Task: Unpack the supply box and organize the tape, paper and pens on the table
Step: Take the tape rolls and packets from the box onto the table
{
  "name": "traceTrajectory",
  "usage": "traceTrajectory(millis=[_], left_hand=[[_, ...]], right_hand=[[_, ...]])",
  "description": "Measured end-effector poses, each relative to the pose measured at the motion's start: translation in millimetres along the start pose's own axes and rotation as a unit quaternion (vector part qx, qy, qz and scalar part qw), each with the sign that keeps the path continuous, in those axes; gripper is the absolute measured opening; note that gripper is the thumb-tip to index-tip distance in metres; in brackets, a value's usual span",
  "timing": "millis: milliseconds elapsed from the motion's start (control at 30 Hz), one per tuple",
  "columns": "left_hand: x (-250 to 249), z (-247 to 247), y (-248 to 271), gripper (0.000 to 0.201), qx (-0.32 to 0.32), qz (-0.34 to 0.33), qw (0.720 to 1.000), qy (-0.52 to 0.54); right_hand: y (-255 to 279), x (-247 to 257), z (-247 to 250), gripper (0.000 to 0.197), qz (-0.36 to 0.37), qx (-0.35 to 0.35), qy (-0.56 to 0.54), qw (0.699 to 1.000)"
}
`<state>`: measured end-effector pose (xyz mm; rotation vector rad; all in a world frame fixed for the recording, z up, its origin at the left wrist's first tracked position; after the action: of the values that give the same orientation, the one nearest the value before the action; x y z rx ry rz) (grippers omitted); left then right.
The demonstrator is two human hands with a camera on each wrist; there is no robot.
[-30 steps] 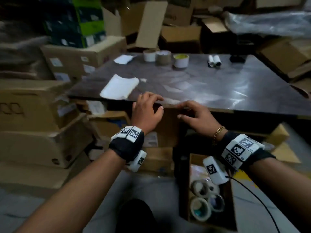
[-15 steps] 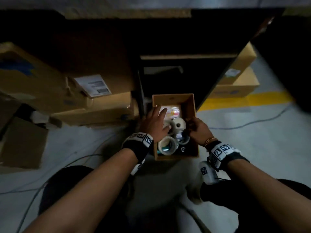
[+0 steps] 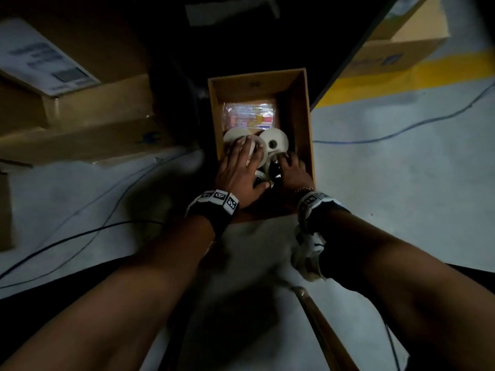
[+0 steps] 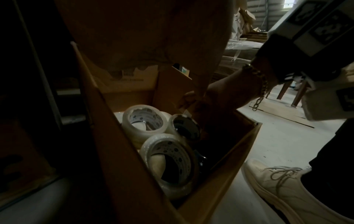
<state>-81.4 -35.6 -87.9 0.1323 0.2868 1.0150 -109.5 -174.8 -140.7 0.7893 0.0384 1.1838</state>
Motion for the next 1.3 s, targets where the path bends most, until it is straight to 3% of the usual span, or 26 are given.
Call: traceTrajectory(millis=[333, 533, 733, 867, 1033, 1167, 1300], left_hand=[[6.9, -33.2, -22.6, 0.091, -0.013, 0.026, 1.000, -0.011], [3.1, -28.4, -47.2, 0.089, 0.020, 0.048, 0.999, -0.009], [-2.2, -50.9, -73.8, 0.087, 0.063, 0.067, 0.996, -0.020], [-4.0, -65.2, -82.2, 0.089, 0.070, 0.104, 0.992, -0.012], [-0.5, -61.2, -88.3, 0.086, 0.074, 0.115, 0.991, -0.009], [11.2, -45.0, -83.3, 0.089, 0.025, 0.108, 0.994, 0.020], [16.7, -13.8, -68.4, 0.098, 0.005, 0.093, 0.996, 0.018]], right_hand=[[-45.5, 0.6, -20.1, 0.063, -0.016, -0.026, 0.068, 0.997], [-48.7, -3.6, -22.0, 0.071, 0.004, -0.008, 0.076, 0.997], [-50.2, -6.9, -24.7, 0.061, 0.004, -0.017, 0.063, 0.998], [-50.8, -10.1, -26.9, 0.061, 0.042, -0.033, 0.105, 0.993], [-51.1, -10.1, -29.3, 0.060, 0.054, -0.073, 0.127, 0.988], [-46.2, -7.1, -26.4, 0.064, 0.058, -0.062, 0.121, 0.989], [-27.0, 9.5, 1.7, 0.071, 0.073, -0.110, 0.104, 0.986]])
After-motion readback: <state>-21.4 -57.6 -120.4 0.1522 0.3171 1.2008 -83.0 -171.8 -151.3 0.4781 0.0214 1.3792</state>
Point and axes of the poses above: each hand's wrist, its own y-axis away from the middle knuckle, its own z-axis out of the back of the hand, x = y × z, the point moved 8 cm from there along -y, towards the middle knuckle, and after that the axes turned 8 degrees about -y, right-handed, at the moved point
